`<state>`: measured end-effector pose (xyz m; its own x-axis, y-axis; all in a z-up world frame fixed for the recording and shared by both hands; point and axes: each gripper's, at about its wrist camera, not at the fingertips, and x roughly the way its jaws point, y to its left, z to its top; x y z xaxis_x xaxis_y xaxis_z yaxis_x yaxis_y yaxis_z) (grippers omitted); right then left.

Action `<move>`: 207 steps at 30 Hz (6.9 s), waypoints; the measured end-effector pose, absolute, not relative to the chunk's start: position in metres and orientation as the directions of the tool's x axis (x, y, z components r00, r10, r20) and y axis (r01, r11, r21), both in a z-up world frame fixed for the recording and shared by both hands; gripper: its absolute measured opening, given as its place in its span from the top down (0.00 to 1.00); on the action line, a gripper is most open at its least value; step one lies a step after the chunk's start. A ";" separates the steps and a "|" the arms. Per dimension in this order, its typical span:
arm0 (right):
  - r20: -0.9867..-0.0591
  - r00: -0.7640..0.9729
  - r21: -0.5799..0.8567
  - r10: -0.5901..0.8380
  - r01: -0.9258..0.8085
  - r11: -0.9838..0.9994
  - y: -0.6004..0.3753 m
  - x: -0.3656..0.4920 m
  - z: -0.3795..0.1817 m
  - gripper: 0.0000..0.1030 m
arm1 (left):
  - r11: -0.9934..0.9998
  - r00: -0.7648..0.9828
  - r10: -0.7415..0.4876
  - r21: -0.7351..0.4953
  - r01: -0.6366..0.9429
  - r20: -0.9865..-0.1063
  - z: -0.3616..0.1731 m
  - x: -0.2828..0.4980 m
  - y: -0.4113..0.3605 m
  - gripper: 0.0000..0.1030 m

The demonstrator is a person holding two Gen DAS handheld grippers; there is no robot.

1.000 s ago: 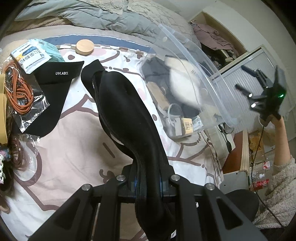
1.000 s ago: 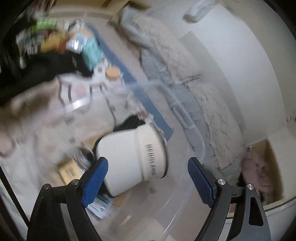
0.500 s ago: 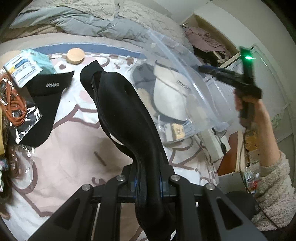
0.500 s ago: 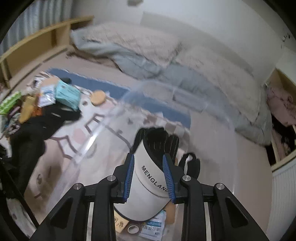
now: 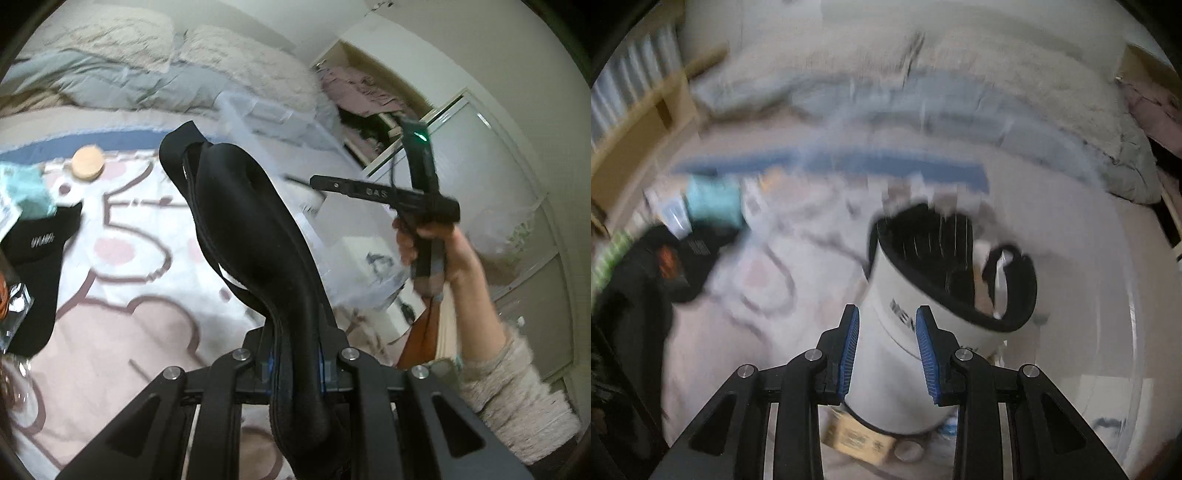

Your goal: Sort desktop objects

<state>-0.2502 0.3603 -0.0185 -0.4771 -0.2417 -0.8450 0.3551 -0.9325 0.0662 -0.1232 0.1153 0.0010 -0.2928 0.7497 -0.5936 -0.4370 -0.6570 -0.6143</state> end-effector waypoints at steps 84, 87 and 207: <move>-0.489 -0.859 0.120 -0.155 0.109 -0.987 0.433 -0.132 0.087 0.33 | -0.912 -0.677 0.288 0.021 -0.409 -0.677 0.096 -0.158 0.256 0.09; -0.476 -0.871 0.098 -0.122 0.085 -0.992 0.431 -0.122 0.090 0.32 | -0.906 -0.698 0.308 0.025 -0.422 -0.647 0.104 -0.144 0.251 0.04; -0.497 -0.639 -0.043 -0.587 0.694 -0.719 0.042 -0.063 0.004 0.00 | -0.889 -0.620 -0.300 -0.023 0.457 -0.725 -0.048 0.034 -0.244 0.00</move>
